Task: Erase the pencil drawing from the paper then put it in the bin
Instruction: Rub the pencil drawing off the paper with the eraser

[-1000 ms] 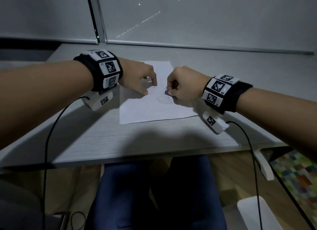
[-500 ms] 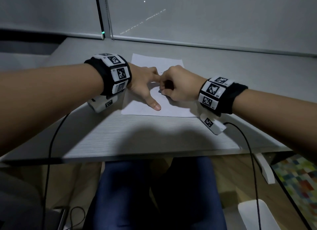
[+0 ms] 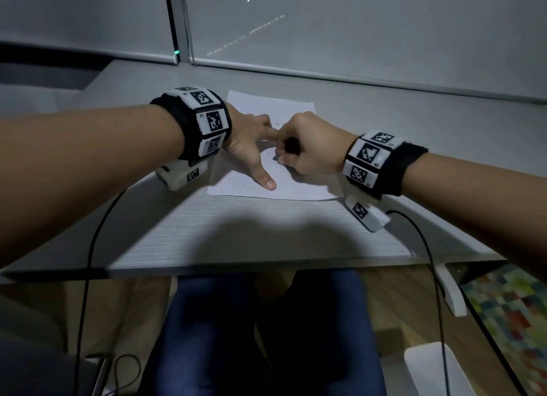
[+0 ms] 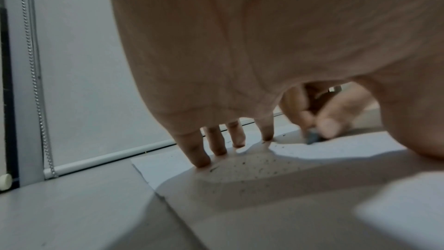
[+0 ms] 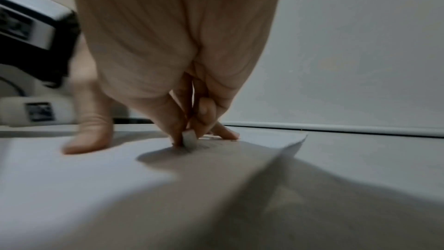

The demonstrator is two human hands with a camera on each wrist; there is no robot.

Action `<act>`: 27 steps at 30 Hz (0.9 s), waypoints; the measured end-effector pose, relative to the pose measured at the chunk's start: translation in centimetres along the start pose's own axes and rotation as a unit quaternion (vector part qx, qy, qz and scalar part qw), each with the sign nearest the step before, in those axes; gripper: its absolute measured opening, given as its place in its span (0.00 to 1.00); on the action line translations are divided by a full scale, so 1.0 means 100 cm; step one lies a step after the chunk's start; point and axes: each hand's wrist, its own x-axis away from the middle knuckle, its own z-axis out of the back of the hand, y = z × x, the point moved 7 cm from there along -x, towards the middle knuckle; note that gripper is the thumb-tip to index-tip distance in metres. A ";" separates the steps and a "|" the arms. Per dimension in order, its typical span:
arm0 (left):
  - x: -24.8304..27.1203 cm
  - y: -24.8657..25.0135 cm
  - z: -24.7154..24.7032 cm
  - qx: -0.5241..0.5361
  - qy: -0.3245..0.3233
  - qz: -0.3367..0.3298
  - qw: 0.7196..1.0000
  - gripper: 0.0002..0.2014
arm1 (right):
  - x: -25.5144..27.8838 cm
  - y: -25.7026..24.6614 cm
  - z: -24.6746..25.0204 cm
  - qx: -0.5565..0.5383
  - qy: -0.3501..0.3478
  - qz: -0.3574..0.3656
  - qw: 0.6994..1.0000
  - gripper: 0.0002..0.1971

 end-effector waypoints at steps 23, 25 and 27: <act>-0.002 0.007 0.003 -0.027 -0.034 0.011 0.999 0.73 | -0.005 0.023 0.014 0.007 0.027 -0.061 0.998 0.07; -0.002 0.007 0.003 -0.023 -0.032 0.011 0.999 0.73 | -0.005 0.023 0.015 0.012 0.032 -0.064 0.997 0.07; -0.004 0.007 0.004 -0.025 -0.030 0.011 0.999 0.75 | -0.001 0.014 0.011 0.007 0.001 -0.039 0.999 0.06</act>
